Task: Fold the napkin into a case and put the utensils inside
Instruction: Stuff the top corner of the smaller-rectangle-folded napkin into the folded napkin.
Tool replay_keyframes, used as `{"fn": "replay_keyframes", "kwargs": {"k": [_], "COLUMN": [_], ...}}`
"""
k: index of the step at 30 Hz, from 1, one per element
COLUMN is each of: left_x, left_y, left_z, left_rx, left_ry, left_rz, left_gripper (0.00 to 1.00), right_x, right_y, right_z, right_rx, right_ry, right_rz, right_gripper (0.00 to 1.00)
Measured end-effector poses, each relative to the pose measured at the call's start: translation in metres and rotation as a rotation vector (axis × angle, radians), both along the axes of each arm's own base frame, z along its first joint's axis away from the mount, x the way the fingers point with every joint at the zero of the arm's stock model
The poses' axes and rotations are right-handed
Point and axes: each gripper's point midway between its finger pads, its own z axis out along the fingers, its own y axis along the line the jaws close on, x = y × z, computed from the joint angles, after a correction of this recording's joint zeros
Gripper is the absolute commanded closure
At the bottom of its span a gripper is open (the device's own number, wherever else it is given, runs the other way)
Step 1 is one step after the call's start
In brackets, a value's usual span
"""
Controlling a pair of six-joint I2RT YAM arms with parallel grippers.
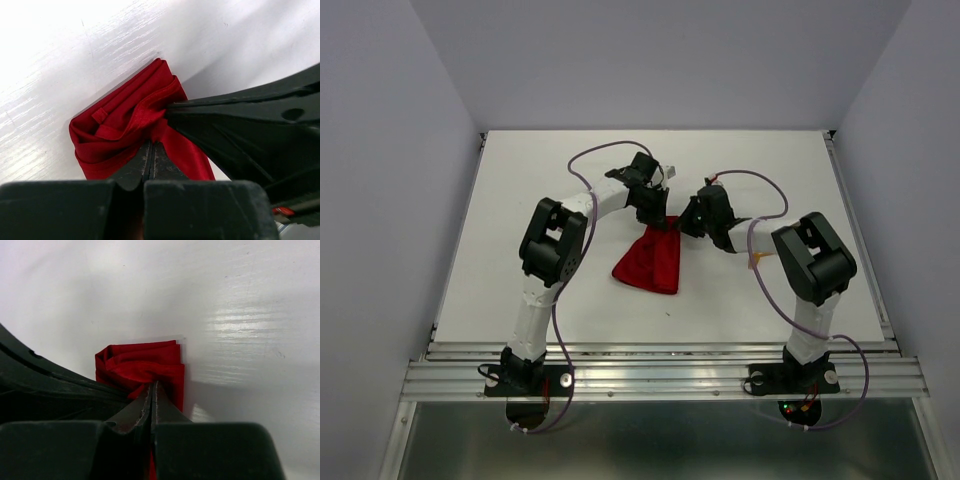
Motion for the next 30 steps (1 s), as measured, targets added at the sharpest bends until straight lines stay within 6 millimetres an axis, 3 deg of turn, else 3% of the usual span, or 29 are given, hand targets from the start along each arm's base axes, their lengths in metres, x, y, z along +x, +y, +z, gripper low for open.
{"fn": "replay_keyframes", "kwargs": {"k": [9, 30], "left_x": [0.000, -0.002], "left_y": [-0.003, -0.014], "left_z": [0.001, -0.001], "left_rx": [-0.018, -0.029], "left_ry": [0.003, 0.008], "left_rz": [0.002, -0.021], "left_gripper": [1.00, 1.00], "right_x": [0.001, -0.004], "right_y": [0.000, 0.007], "right_z": [0.020, 0.019], "right_rx": [0.016, 0.033], "right_ry": [-0.031, -0.008], "right_rz": [0.001, 0.043], "right_gripper": [0.99, 0.99]}}
